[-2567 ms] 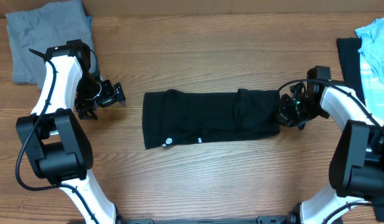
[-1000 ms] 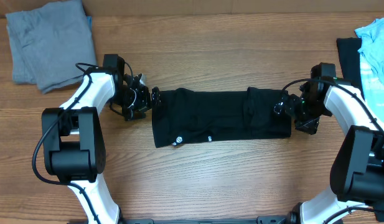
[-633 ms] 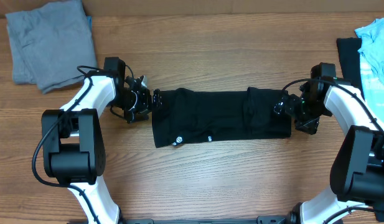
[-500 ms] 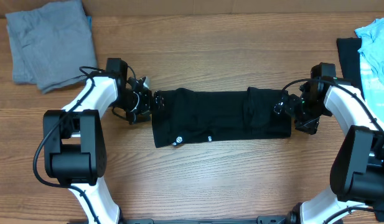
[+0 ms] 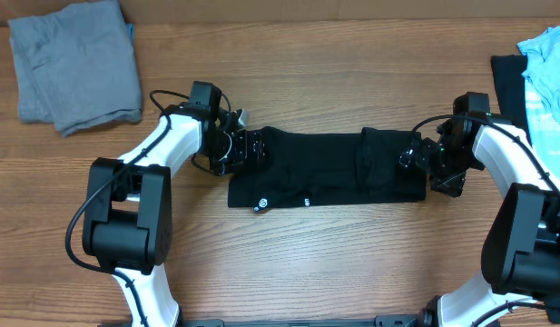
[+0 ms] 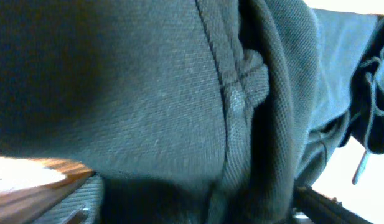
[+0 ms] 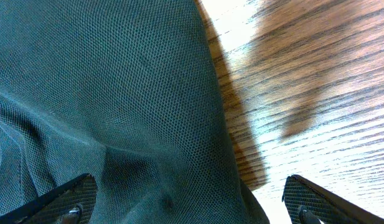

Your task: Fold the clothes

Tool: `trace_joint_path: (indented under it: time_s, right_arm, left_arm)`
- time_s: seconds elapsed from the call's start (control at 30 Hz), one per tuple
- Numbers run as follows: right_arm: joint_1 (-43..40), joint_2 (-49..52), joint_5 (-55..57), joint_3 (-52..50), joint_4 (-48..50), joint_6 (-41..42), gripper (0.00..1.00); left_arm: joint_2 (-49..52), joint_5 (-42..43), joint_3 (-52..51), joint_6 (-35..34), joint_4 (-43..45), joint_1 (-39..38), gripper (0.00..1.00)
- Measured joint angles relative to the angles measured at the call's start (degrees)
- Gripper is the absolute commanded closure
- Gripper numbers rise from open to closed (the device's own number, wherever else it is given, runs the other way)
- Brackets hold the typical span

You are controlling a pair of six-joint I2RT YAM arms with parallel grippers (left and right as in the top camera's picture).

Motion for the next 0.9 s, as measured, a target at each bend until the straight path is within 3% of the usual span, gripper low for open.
trace_joint_path:
  time_s: [0.13,0.17,0.2,0.23,0.43,0.7,0.9]
  right_arm:
    - [0.0,0.0,0.0,0.0,0.0,0.0,0.0]
    - [0.0,0.0,0.0,0.0,0.0,0.0,0.0]
    - [0.0,0.0,0.0,0.0,0.0,0.0,0.0]
    - [0.0,0.0,0.0,0.0,0.0,0.0,0.0]
    - [0.0,0.0,0.0,0.0,-0.9,0.0,0.0]
    - [0.0,0.0,-1.3,0.0,-1.6,0.0,0.0]
    - [1.8,0.0,-3.5,0.0,0.9,0.0,0.0]
  left_arm:
    - [0.0,-2.3,-0.7,-1.6,0.9,-0.4,0.53]
    - [0.0,-2.8,-0.9,-1.9,1.1,-0.4,0.65]
    - [0.1,-3.1,-1.1,-2.0,1.2,-0.4,0.92]
    - [0.2,-3.5,-1.4,-2.6,1.5,-0.4,0.96]
    - [0.2,-7.3,-0.9,-3.4,-2.0,-0.2,0.96]
    - [1.0,-23.3,9.5,-3.6,-23.9,7.1,0.96]
    - [1.1,-30.3,22.4,-2.9,-33.7,12.3,0.96]
